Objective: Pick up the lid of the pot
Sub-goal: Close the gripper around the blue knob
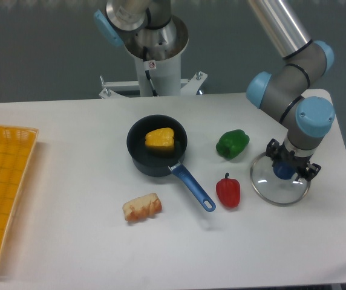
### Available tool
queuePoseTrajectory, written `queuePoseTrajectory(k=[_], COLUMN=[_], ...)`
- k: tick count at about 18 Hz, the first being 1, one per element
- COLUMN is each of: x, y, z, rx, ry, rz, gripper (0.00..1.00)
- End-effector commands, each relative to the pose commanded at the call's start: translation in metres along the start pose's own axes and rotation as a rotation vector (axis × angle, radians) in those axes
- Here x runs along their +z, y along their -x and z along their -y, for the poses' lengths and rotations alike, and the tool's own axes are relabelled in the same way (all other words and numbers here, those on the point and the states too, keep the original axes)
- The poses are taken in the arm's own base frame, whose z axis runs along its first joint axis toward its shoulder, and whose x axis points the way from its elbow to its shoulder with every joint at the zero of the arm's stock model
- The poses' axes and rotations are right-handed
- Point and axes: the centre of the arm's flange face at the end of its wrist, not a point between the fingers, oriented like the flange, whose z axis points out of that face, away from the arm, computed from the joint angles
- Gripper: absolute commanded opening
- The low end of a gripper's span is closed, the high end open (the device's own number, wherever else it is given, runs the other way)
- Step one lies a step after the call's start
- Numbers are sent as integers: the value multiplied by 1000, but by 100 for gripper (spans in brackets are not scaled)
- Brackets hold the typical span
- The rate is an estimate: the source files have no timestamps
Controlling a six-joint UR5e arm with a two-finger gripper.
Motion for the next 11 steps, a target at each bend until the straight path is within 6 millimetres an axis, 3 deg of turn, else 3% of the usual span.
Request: queuePoseTrajectory(k=[11], x=[-15], y=[7], z=[0], rx=[-11], ry=[-9], rz=[25], gripper=[47])
